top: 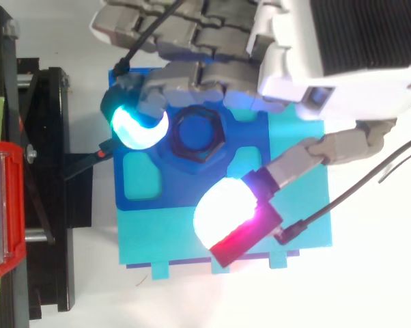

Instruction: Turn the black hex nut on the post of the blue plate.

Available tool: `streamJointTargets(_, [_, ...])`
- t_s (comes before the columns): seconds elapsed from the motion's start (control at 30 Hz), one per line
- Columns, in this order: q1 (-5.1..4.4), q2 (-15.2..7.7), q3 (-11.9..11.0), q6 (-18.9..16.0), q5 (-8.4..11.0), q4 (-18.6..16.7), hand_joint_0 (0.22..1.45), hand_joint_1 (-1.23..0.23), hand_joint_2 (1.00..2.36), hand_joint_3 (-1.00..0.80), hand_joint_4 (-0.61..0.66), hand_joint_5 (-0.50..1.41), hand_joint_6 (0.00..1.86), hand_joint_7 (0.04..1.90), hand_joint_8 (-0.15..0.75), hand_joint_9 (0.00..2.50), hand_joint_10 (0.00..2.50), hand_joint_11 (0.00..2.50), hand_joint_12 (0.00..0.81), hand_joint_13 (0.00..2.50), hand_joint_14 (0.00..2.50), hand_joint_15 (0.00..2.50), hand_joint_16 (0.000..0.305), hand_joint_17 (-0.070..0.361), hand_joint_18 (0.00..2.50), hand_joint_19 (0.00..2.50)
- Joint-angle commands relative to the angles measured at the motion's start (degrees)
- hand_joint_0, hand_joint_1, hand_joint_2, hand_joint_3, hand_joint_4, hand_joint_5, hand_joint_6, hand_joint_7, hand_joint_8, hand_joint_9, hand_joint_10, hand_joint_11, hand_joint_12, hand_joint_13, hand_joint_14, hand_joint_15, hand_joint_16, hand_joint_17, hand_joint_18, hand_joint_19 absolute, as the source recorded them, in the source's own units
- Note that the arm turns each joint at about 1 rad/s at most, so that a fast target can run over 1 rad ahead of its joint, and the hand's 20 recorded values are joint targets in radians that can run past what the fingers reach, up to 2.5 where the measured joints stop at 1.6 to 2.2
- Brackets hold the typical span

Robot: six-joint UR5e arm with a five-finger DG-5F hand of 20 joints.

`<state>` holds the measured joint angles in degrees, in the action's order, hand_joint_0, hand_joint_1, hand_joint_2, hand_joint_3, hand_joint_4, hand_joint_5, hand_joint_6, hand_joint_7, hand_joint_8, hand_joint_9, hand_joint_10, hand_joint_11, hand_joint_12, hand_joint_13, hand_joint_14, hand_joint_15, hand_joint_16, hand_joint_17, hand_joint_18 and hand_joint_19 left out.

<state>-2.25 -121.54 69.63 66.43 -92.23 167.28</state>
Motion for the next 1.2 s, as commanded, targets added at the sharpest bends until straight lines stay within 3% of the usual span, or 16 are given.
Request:
streamJointTargets(0.0, [-0.74,-0.4,0.1,1.0,0.47,-0.6,0.49,-0.22,1.00,-0.50,0.24,-0.21,0.50,0.88,0.232,0.04,0.00,0.00,0.354,0.00,0.00,0.00,0.049,0.111,0.00,0.18])
streamJointTargets(0.27, [-0.83,-1.8,0.1,0.6,0.21,0.3,0.49,-0.24,1.00,-0.50,0.24,-0.20,0.50,0.86,0.237,0.08,0.00,0.00,0.355,0.00,0.00,0.00,0.049,0.111,0.00,0.15])
streamJointTargets(0.57, [-0.56,-1.9,0.1,0.6,-0.06,4.9,0.50,-0.24,1.00,-0.50,0.24,-0.20,0.50,0.87,0.237,0.08,0.00,0.00,0.355,0.00,0.00,0.00,0.049,0.111,0.00,0.15])
streamJointTargets(0.73, [-0.21,-1.9,0.1,0.5,-1.11,7.0,0.50,-0.24,1.00,-0.50,0.24,-0.20,0.50,0.87,0.237,0.08,0.00,0.00,0.355,0.00,0.00,0.00,0.049,0.111,0.00,0.14])
streamJointTargets(1.17, [-0.03,-1.9,0.1,-3.3,-0.94,7.0,0.50,-0.24,1.00,-0.50,0.24,-0.20,0.50,0.87,0.236,0.08,0.00,0.00,0.355,0.00,0.00,0.00,0.050,0.112,0.00,0.14])
